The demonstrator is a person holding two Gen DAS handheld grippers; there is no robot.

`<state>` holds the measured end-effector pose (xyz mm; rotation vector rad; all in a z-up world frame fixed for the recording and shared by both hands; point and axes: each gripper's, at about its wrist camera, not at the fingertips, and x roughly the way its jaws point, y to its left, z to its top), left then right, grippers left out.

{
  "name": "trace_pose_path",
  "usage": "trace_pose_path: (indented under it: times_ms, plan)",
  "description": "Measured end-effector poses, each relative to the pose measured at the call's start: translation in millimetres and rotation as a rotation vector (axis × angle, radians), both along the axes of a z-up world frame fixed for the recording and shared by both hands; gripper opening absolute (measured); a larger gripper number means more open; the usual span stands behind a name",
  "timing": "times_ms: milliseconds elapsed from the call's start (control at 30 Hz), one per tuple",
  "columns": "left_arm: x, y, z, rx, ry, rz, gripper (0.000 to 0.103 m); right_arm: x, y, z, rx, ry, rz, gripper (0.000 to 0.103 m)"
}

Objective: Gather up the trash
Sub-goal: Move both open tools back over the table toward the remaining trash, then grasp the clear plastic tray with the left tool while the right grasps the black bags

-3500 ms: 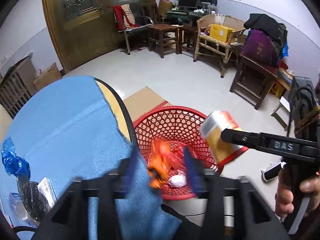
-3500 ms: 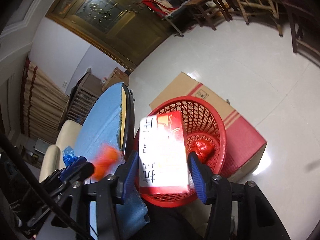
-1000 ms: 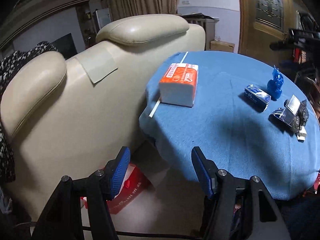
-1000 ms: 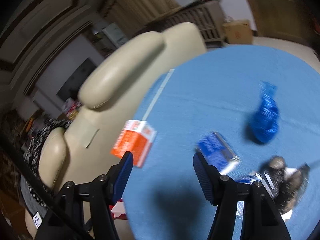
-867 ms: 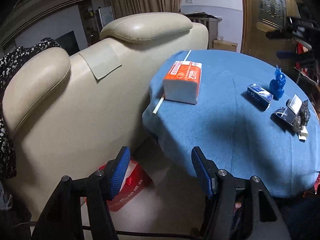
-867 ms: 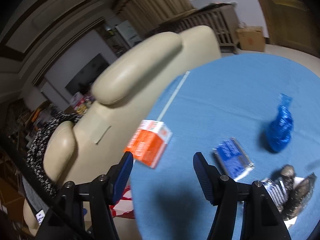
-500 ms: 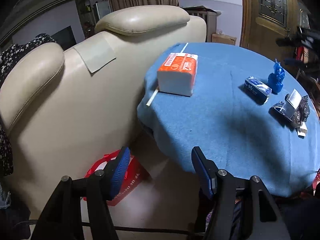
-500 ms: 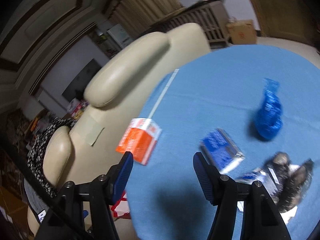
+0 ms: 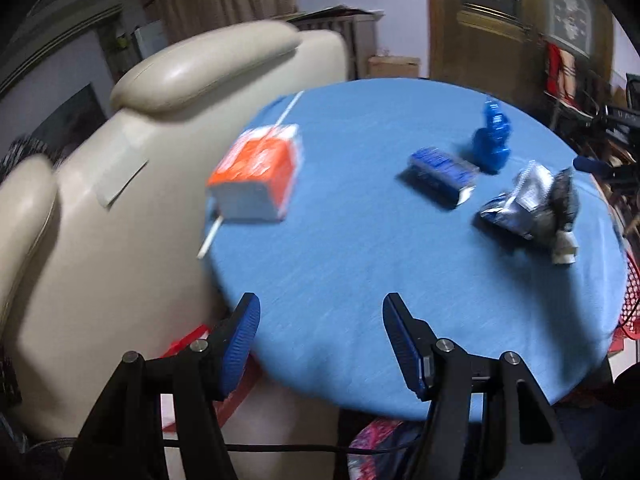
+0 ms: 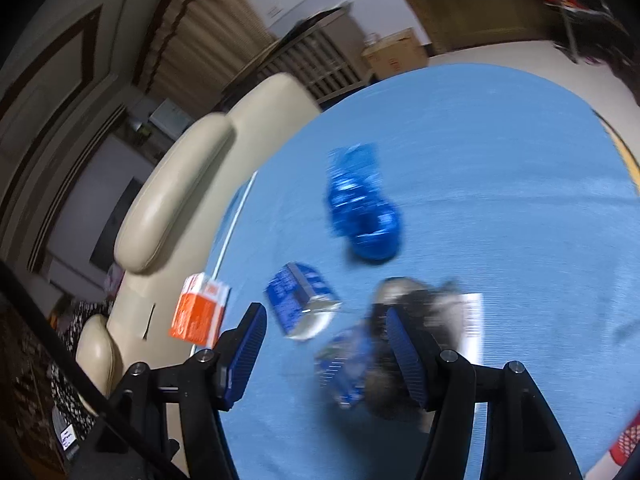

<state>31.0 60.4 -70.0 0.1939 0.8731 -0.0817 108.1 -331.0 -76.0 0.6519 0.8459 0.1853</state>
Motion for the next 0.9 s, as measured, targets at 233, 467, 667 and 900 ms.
trace_pose_path:
  times_ms: [233,467,667,900]
  plan:
    - [35,-60,21,-0.051,-0.055,-0.117,0.069,-47,-68,3,0.016,-0.023,-0.129,0.066]
    - [67,-136,10,-0.068,-0.013,-0.264,0.069,-92,-117,-8,0.033,-0.002,-0.238,0.066]
    - [81,-187,-14,-0.076,0.059,-0.387,0.073,-112,-133,-18,0.047,0.023,-0.275,0.066]
    - [103,-193,-48,-0.087,0.133,-0.426,0.068,-105,-119,-21,0.031,0.042,-0.226,0.066]
